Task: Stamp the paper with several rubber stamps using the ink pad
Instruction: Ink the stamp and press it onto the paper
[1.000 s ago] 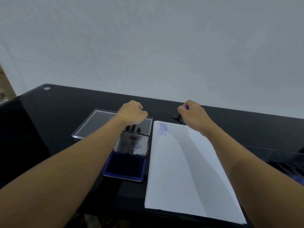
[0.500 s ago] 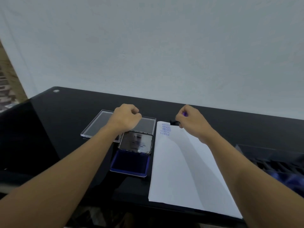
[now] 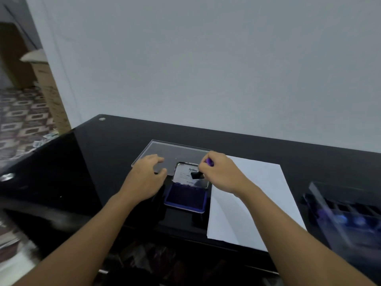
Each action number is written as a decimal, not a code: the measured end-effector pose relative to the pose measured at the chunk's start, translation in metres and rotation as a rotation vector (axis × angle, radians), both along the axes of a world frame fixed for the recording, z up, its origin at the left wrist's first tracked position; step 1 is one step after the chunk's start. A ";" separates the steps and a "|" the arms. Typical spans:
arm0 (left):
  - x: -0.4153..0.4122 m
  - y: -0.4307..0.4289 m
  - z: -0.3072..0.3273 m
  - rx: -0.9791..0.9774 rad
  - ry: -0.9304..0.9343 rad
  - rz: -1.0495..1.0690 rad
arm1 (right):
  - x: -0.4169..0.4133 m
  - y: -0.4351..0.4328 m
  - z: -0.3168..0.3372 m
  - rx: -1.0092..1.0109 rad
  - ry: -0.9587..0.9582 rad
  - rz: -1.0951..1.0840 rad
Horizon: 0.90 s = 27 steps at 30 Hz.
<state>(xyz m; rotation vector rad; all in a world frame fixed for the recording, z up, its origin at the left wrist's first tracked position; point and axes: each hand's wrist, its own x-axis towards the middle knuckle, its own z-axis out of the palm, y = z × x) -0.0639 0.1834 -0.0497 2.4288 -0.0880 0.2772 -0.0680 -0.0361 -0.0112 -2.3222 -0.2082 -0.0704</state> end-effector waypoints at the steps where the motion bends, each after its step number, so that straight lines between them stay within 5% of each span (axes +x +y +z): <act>1: -0.003 0.002 -0.003 0.019 0.000 -0.011 | -0.002 0.005 0.000 -0.028 0.002 0.023; 27: -0.025 0.008 -0.042 0.267 0.036 -0.020 | -0.007 0.065 -0.017 -0.474 -0.052 0.173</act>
